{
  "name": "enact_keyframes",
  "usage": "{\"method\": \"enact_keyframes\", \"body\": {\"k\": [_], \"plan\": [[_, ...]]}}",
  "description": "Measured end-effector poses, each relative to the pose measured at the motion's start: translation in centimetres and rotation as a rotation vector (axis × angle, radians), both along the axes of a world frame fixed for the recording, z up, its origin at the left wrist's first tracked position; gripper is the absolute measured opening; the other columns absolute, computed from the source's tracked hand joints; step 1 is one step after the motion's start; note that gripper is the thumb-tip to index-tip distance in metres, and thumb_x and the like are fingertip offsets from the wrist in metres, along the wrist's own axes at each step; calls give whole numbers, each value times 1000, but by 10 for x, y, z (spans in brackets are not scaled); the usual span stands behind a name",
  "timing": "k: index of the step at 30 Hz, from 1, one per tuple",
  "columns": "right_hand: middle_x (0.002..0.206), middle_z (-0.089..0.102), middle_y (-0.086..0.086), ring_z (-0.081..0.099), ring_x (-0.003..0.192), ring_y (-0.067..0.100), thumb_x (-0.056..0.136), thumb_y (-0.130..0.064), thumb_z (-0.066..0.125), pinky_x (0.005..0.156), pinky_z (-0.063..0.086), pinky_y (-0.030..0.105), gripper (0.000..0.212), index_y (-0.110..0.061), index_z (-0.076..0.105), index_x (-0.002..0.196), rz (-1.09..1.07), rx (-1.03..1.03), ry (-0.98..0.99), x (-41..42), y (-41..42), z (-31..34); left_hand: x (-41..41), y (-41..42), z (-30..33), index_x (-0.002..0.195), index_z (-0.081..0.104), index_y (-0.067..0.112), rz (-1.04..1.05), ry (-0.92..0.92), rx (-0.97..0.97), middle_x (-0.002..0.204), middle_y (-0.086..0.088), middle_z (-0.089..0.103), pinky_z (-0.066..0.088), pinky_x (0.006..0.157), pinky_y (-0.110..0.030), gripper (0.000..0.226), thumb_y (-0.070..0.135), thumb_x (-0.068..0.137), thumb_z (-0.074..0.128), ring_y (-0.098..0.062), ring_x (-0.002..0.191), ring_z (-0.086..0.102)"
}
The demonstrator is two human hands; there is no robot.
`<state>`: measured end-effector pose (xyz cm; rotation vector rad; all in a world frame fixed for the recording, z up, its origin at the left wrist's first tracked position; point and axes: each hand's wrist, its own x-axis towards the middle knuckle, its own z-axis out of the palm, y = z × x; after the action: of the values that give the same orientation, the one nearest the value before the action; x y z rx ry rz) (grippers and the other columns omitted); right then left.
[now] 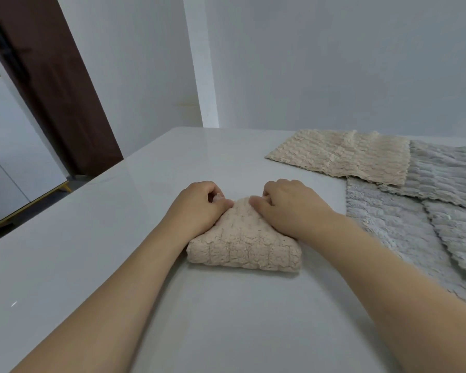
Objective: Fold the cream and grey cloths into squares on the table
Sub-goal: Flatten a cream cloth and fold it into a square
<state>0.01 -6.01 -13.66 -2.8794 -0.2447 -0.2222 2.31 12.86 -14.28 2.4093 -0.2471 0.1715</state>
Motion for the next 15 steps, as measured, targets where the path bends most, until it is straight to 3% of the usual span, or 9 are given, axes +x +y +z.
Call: {"method": "enact_keyframes", "body": {"k": [4, 8, 12, 15], "plan": [[101, 52, 4, 51, 100, 25, 99, -44, 39, 86, 44, 38, 33, -16, 53, 90, 101, -4, -111, 6, 4, -3, 5, 2, 3, 76, 64, 16, 40, 33, 23, 72, 6, 64, 44, 62, -29, 25, 39, 83, 73, -11, 65, 57], [91, 56, -3, 52, 89, 19, 97, -56, 34, 72, 41, 35, 39, -20, 50, 96, 79, 69, -13, 7, 5, -4, 3, 0, 1, 76, 62, 15, 55, 13, 35, 70, 6, 63, 45, 62, -29, 30, 43, 84, 71, -11, 64, 57], [73, 49, -8, 47, 74, 15, 94, -58, 41, 61, 33, 33, 44, -21, 41, 71, 126, 35, 12, 9, 2, -1, -1, 0, 10, 77, 61, 15, 47, 257, -348, 59, 5, 59, 39, 52, -24, 26, 37, 85, 73, -10, 50, 50], [73, 47, -8, 46, 76, 17, 96, -54, 42, 61, 31, 34, 40, -21, 40, 74, 141, 100, -1, 12, -6, -1, -3, 7, 22, 87, 65, 16, 8, 475, -540, 61, 4, 59, 37, 56, -28, 19, 32, 82, 74, -13, 58, 47]]}}
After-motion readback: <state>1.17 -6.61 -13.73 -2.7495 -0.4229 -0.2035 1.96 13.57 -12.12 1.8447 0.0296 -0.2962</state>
